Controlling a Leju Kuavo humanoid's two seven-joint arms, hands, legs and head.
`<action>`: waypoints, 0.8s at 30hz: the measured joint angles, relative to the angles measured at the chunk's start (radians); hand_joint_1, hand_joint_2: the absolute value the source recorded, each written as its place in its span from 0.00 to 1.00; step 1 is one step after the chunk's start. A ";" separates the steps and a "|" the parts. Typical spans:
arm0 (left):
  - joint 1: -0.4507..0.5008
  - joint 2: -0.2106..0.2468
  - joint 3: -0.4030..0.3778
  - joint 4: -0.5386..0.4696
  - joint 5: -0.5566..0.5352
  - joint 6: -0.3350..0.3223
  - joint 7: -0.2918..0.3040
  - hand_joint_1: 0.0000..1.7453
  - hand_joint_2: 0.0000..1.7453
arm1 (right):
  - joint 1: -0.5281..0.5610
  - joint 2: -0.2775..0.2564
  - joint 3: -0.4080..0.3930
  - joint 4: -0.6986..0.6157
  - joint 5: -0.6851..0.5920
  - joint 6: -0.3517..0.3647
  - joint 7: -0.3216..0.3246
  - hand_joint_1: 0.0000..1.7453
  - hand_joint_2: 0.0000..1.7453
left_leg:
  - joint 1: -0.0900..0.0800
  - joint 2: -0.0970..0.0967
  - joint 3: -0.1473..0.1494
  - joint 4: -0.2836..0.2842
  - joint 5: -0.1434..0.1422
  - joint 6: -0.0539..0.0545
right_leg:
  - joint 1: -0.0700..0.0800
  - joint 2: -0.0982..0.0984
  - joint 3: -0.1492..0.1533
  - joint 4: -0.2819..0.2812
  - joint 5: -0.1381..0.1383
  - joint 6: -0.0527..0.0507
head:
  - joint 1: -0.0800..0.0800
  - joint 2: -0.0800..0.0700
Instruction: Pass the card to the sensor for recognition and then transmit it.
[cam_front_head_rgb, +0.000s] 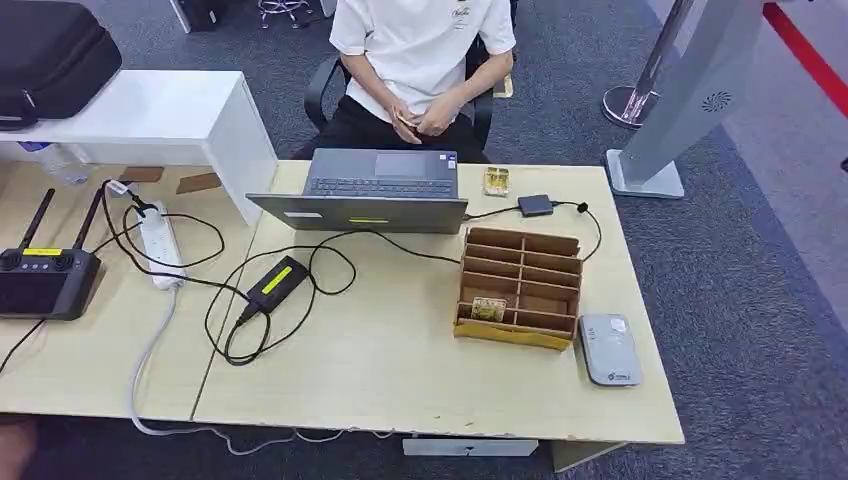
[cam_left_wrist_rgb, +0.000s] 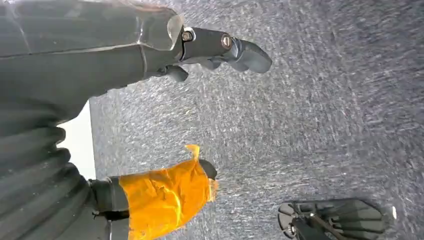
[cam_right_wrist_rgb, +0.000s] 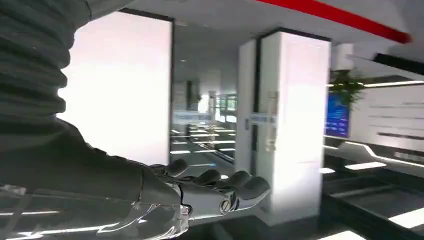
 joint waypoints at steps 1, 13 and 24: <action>0.003 0.000 0.003 0.000 0.001 0.001 0.000 0.00 1.00 | 0.038 -0.018 -0.025 -0.007 -0.009 -0.004 0.004 0.00 1.00 | 0.000 0.000 0.000 0.000 0.000 0.000 | 0.000 0.000 -0.001 0.000 0.000 0.000 | 0.000 0.000; 0.003 -0.002 0.030 0.000 0.016 -0.010 0.027 0.00 1.00 | 0.595 0.025 -0.548 0.026 -0.019 -0.094 -0.088 0.00 1.00 | 0.000 -0.001 0.000 -0.002 -0.001 0.001 | 0.000 -0.001 0.000 0.000 -0.002 0.000 | -0.001 0.000; 0.000 -0.006 0.064 0.000 0.042 0.001 0.086 0.00 1.00 | 0.752 0.333 -0.831 0.239 0.000 -0.120 -0.149 0.00 1.00 | 0.001 0.005 0.002 -0.003 -0.002 -0.001 | 0.001 0.004 0.000 0.000 -0.002 -0.001 | 0.000 0.000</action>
